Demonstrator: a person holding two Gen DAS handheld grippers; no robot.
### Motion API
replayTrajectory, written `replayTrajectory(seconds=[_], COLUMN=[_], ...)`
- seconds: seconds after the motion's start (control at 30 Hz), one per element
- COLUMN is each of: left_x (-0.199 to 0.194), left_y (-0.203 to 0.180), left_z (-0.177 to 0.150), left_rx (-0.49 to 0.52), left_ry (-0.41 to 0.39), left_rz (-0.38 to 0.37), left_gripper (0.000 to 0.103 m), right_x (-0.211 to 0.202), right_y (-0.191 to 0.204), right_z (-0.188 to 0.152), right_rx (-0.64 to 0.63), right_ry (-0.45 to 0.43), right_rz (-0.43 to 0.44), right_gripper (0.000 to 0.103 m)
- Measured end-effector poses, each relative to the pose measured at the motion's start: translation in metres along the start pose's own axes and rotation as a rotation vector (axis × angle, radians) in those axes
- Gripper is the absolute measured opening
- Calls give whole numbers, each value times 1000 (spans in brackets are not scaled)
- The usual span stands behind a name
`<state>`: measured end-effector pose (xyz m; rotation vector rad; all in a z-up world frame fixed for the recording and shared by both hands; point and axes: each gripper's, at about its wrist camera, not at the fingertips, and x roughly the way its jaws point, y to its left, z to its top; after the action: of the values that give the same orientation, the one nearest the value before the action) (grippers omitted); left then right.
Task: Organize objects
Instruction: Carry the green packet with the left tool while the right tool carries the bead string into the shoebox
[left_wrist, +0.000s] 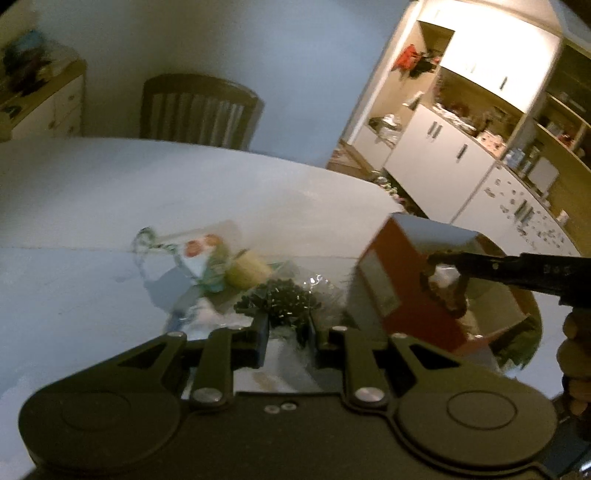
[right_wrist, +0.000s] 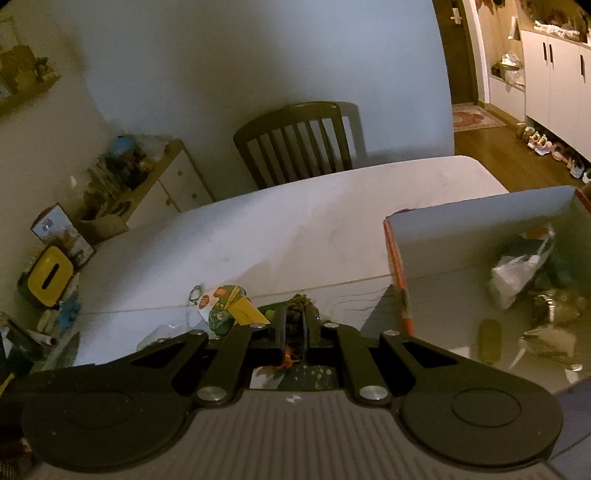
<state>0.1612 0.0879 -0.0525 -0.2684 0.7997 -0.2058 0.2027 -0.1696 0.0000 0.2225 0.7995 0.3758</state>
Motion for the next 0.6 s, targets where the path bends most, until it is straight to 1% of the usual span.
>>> replayTrajectory(seconds=[0.23, 0.33, 0.47, 0.6], left_x=[9, 18, 36, 57], left_y=[-50, -72, -99, -125], left_z=[11, 15, 18, 23], left_rx=[58, 92, 126, 137], left_ry=[7, 9, 14, 35], left_rz=[-46, -62, -75, -89], left_gripper=[20, 20, 20, 20], right_x=[-37, -54, -73, -82], right_y=[-21, -35, -60, -91], right_z=[8, 12, 18, 23], right_rx=[-53, -68, -72, -51], right_ry=[-17, -46, -77, -85], right_rz=[-28, -49, -81, -122], right_gripper=[8, 8, 8, 8])
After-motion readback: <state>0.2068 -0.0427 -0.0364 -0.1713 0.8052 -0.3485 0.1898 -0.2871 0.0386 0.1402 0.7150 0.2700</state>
